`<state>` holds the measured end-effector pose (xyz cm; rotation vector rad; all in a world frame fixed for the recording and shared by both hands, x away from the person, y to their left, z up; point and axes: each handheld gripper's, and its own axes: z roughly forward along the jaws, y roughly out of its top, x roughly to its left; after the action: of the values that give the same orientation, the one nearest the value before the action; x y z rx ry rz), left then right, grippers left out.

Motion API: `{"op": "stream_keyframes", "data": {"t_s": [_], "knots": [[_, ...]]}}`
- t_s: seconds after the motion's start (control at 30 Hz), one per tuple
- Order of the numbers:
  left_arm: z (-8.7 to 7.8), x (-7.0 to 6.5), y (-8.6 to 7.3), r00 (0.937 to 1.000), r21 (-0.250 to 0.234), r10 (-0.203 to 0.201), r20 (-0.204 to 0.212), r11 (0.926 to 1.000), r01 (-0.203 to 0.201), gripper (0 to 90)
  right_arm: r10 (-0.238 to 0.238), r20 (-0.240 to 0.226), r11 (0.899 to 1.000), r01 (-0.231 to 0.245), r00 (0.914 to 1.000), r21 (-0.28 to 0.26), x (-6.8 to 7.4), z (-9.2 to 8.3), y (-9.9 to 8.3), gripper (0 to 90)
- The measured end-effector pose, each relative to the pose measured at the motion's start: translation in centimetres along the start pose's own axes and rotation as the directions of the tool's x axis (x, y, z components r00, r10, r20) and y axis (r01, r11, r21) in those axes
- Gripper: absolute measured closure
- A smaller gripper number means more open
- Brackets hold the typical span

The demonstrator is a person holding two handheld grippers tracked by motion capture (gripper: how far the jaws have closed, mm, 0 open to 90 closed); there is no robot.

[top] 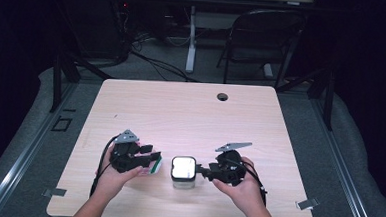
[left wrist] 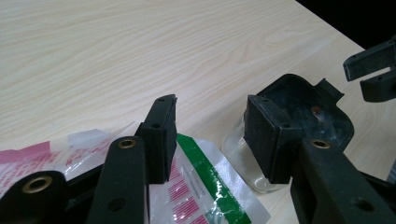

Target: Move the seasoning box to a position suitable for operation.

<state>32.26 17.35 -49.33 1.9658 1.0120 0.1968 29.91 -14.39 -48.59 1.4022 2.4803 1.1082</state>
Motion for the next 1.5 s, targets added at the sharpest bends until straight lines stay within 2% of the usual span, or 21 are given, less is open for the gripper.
{"op": "stream_keyframes", "data": {"t_s": [0.1,0.17,0.37,0.53,0.6,0.67,0.77,0.93,0.97,1.0,1.1,1.33,1.5], "knots": [[0.0,0.0,-0.1,0.9999,0.01,0.013,-0.003,0.9999,-0.013,52.3,-0.019,-0.016,1.0,0.018,0.9997,-0.012,0.0,-0.2,0.3,62.5],[0.0,-0.1,-0.3,0.9999,0.018,0.015,-0.001,0.9997,-0.014,52.0,-0.035,-0.009,0.999,0.035,0.9994,-0.021,0.0,-0.1,0.4,63.5],[0.3,-0.6,-0.6,0.9997,0.044,0.024,0.007,0.9987,-0.025,54.3,-0.043,-0.009,0.998,0.043,0.999,-0.046,0.6,0.4,0.9,68.4],[0.6,-1.0,-0.8,0.9985,0.073,0.055,-0.005,0.9959,-0.055,61.3,-0.03,0.012,0.997,0.031,0.9995,-0.071,0.9,0.8,1.1,71.1],[0.6,-1.1,-0.8,0.9981,0.075,0.061,-0.008,0.9954,-0.06,64.5,-0.009,0.018,0.997,0.01,0.9998,-0.078,0.9,0.9,1.0,72.8],[0.7,-1.2,-0.8,0.9985,0.073,0.054,0.006,0.9958,-0.054,68.0,-0.005,0.017,0.997,0.006,0.9998,-0.078,0.8,1.0,1.0,74.4],[0.7,-1.4,-0.8,0.9973,0.075,0.069,0.026,0.9946,-0.071,76.4,0.006,0.017,0.997,-0.004,0.9998,-0.08,0.6,1.2,0.9,77.1],[1.1,-2.1,-0.8,0.9922,0.095,0.11,0.058,0.9887,-0.115,83.7,0.006,0.023,0.998,-0.005,0.9997,-0.068,0.6,1.5,0.7,79.3],[1.3,-2.4,-0.9,0.9898,0.111,0.126,0.066,0.9849,-0.133,86.9,0.003,0.022,0.998,-0.002,0.9998,-0.062,0.6,1.6,0.7,80.4],[1.3,-2.4,-0.9,0.9898,0.111,0.126,0.066,0.9849,-0.133,88.7,0.003,0.022,0.998,-0.002,0.9998,-0.062,0.6,1.6,0.7,80.4],[1.6,-2.8,-1.0,0.986,0.132,0.147,0.079,0.979,-0.156,89.9,0.011,0.013,0.998,-0.011,0.9998,-0.065,0.5,1.6,0.6,82.6],[2.3,-3.3,-1.1,0.9802,0.166,0.166,0.108,0.9691,-0.182,90.0,0.015,0.003,0.998,-0.015,0.9999,-0.069,0.4,1.6,0.5,83.3],[2.5,-3.5,-1.2,0.9771,0.172,0.175,0.121,0.9658,-0.194,90.0,0.021,0.003,0.997,-0.021,0.9998,-0.077,0.4,1.6,0.4,83.3]]}}
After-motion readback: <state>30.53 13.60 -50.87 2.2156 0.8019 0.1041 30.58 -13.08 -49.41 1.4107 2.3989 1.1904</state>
